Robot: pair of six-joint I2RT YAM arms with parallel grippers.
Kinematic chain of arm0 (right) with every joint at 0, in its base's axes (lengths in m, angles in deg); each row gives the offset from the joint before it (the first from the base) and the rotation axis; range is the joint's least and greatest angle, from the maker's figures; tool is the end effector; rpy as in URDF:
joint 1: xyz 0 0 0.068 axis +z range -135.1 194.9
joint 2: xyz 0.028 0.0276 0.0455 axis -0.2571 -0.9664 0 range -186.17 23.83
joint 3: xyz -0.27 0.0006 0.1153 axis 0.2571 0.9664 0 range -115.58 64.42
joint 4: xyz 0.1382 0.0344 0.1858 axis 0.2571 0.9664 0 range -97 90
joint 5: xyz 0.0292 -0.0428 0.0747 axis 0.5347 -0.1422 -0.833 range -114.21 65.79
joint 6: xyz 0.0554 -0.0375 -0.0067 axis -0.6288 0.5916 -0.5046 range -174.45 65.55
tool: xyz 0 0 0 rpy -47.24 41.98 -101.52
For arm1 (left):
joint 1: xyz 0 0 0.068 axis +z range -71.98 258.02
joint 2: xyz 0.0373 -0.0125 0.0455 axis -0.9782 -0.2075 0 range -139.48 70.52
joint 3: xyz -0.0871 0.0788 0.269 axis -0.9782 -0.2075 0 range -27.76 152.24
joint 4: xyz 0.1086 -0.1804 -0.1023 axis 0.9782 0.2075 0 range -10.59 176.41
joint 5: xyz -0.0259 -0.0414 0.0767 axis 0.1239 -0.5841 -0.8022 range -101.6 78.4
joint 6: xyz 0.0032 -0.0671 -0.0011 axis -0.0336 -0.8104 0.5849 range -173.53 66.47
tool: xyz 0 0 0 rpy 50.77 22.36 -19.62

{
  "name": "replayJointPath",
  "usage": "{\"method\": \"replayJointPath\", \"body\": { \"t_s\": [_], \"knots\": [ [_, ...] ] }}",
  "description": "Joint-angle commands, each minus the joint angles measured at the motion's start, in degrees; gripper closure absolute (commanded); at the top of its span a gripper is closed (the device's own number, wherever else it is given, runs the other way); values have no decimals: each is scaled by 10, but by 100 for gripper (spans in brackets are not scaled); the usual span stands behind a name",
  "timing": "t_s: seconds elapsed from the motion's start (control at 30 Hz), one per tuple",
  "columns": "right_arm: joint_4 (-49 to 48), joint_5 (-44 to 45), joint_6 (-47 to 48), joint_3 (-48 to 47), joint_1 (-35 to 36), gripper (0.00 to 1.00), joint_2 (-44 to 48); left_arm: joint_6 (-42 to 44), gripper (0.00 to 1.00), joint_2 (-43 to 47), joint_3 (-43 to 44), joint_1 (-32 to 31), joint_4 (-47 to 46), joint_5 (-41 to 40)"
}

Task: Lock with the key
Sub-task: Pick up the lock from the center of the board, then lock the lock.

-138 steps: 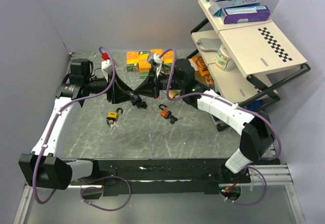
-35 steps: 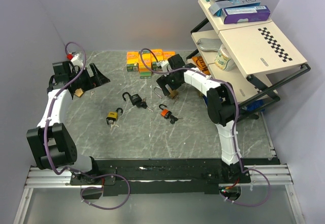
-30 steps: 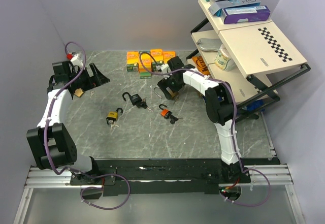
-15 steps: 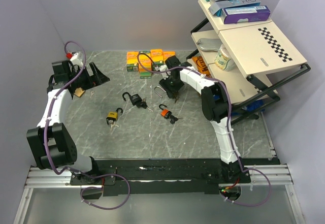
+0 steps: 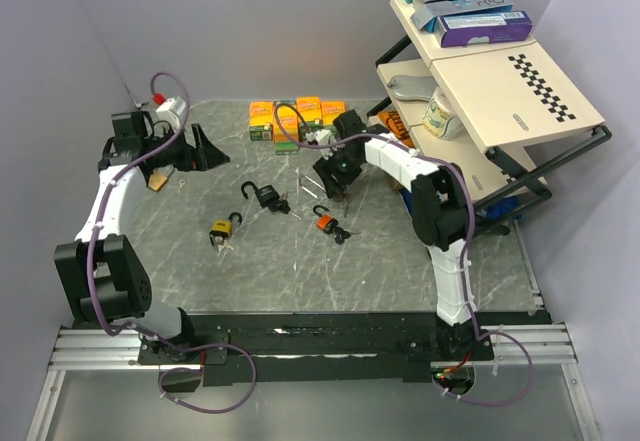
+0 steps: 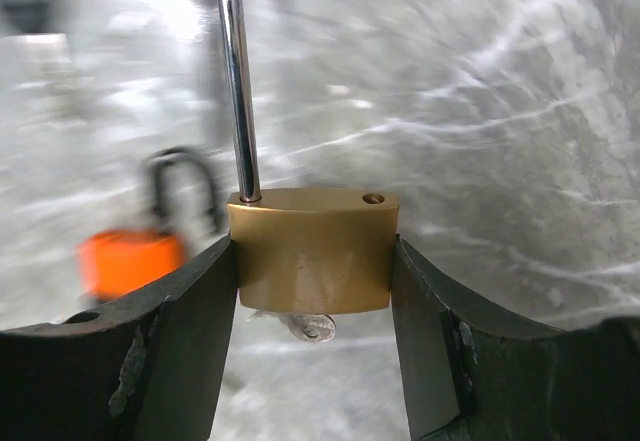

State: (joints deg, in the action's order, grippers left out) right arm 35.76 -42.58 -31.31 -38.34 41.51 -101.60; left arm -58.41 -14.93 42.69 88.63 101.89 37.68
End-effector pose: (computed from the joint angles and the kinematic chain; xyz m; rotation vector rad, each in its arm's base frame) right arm 0.4032 0.2209 0.2047 -1.2169 2.3994 0.4522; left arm 0.3098 0.0166 0.3339 0.1828 2.0865 -0.8854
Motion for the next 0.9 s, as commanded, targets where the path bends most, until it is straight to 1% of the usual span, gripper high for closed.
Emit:
{"method": "replayJointPath", "body": {
  "t_s": [0.0,0.1,0.13,0.2,0.23,0.27,0.3,0.33,0.37,0.4,0.43,0.47,0.5,0.53,0.6,0.63,0.73,0.8,0.87],
  "knots": [
    [-12,-112,12,-37,3,100,120,108,7,-3,11,-13,44,98],
    [23,-163,11,-66,6,100,139,151,8,7,9,-25,61,135],
    [33,-190,15,-76,6,100,149,185,7,19,8,-31,70,154],
    [64,-255,17,-83,9,100,159,227,7,41,6,-56,84,167],
    [77,-277,22,-89,12,100,167,276,6,49,5,-65,92,179],
    [102,-312,24,-91,14,100,171,297,7,56,2,-74,104,187],
    [114,-327,32,-93,20,100,175,316,8,69,-3,-89,107,192],
    [127,-337,38,-96,25,100,181,343,9,76,-5,-96,108,196],
    [153,-344,45,-98,29,100,184,351,10,82,-7,-102,111,196],
    [166,-351,61,-99,41,100,186,358,11,90,-8,-122,114,198],
    [172,-358,66,-94,45,100,196,392,12,92,-6,-131,128,195],
    [174,-363,67,-89,51,100,201,414,12,92,-1,-140,147,193],
    [176,-371,70,-83,54,100,207,438,12,92,9,-159,191,191],
    [174,-373,72,-69,61,100,219,481,12,90,14,-167,212,190],
    [169,-377,74,-54,65,100,229,508,13,81,28,-182,264,193],
    [170,-381,75,-46,70,100,236,534,16,78,32,-184,280,195],
    [181,-399,86,-39,74,100,244,559,23,66,40,-197,323,205],
    [183,-404,89,-35,77,100,248,555,27,69,35,-207,318,208],
    [188,-410,91,-31,79,100,251,531,36,75,25,-214,292,206]
  ]
}}
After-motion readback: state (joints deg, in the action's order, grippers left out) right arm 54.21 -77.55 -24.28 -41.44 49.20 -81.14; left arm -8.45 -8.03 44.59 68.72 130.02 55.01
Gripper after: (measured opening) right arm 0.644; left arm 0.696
